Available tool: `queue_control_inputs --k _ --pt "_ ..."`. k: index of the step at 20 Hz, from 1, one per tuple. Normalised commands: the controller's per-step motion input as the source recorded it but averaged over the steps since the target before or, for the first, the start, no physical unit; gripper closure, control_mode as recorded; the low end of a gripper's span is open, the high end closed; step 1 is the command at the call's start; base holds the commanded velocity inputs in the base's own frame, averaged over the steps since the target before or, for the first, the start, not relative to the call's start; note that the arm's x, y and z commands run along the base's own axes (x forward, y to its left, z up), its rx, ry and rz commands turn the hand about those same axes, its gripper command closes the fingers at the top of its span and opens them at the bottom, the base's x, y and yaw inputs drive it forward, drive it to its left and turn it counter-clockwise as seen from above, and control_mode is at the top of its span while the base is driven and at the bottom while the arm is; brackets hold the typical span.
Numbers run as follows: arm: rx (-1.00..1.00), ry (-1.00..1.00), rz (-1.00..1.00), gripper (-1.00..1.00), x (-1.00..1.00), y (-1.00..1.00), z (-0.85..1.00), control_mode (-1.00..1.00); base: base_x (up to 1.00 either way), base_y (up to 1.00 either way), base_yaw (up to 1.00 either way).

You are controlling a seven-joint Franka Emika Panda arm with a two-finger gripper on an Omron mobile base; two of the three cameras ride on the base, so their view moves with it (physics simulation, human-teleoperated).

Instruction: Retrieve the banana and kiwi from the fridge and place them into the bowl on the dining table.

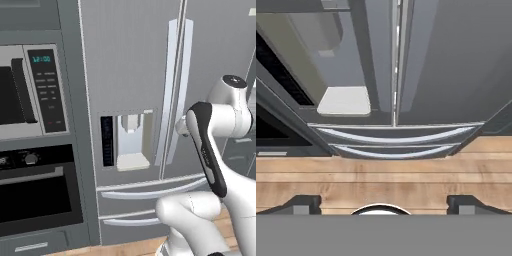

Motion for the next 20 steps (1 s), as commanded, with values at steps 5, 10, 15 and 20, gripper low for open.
queue_control_inputs --k 5,10,15,20 --pt "0.0 0.0 0.0 -1.0 0.0 0.0 0.0 1.0 -0.66 -0.03 0.0" --pt "0.0 -0.04 0.0 -1.0 -0.07 0.0 0.0 -1.0 -0.38 0.0 0.0" --pt "-0.06 -0.41 0.0 -1.0 -0.02 0.0 0.01 -1.0 0.0 0.0 0.0" --pt "-0.1 -0.4 0.04 -1.0 0.23 0.07 0.16 -1.0 0.0 0.0 0.0"
